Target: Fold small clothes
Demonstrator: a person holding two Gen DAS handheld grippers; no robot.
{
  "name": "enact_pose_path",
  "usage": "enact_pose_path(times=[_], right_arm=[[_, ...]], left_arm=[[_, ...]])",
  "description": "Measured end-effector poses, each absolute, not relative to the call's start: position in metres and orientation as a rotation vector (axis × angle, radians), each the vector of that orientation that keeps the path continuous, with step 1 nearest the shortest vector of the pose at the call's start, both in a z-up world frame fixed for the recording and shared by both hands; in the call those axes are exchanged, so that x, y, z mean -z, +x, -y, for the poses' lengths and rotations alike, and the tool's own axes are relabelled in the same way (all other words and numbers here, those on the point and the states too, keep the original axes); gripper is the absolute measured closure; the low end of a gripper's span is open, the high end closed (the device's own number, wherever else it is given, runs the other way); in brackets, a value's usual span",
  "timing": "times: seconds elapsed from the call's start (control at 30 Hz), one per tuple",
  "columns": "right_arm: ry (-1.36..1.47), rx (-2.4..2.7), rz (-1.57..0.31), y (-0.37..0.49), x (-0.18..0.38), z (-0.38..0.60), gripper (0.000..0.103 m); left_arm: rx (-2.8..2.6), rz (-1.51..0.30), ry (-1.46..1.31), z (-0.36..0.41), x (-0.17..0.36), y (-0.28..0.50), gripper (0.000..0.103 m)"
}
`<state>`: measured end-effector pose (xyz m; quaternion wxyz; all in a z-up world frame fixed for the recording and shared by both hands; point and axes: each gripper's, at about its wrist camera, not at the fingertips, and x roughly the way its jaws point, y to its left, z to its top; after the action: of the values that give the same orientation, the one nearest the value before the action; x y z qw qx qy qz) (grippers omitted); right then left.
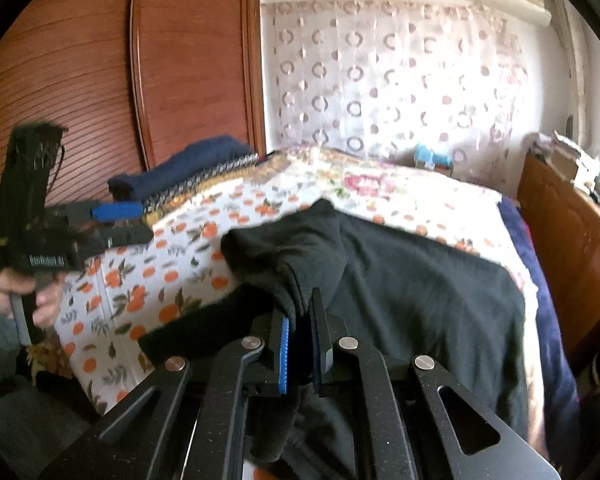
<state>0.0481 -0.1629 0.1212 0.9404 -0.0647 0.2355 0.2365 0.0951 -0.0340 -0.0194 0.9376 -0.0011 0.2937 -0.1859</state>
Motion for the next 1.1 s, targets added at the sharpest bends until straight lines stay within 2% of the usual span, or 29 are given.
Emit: enact_pose_path(times=[0.37, 0.57, 0.87, 0.9, 1.0, 1.07, 1.1], right_arm=[[-0.153, -0.351, -0.401, 0.001, -0.157, 0.217, 0.095], [-0.081, -0.220, -0.525, -0.009, -0.121, 0.266, 0.095], [-0.031, -0.135, -0.688, -0.014, -0.060, 0.277, 0.095], [-0.032, -0.133, -0.704, -0.017, -0.059, 0.274, 0.091], [-0.042, -0.119, -0.709, -0.022, -0.064, 0.272, 0.088], [-0.051, -0.110, -0.701, -0.024, -0.072, 0.273, 0.078], [-0.054, -0.103, -0.694, -0.026, -0.076, 0.277, 0.067]], left_arm=[[0.418, -0.602, 0.020, 0.051, 0.018, 0.087, 0.028], [0.447, -0.592, 0.026, 0.062, 0.017, 0.083, 0.028], [0.477, -0.613, 0.057, 0.084, 0.025, 0.081, 0.028], [0.479, -0.617, 0.058, 0.086, 0.026, 0.081, 0.028], [0.486, -0.626, 0.068, 0.091, 0.028, 0.081, 0.028], [0.491, -0.627, 0.075, 0.094, 0.029, 0.080, 0.028], [0.493, -0.627, 0.077, 0.094, 0.028, 0.080, 0.028]])
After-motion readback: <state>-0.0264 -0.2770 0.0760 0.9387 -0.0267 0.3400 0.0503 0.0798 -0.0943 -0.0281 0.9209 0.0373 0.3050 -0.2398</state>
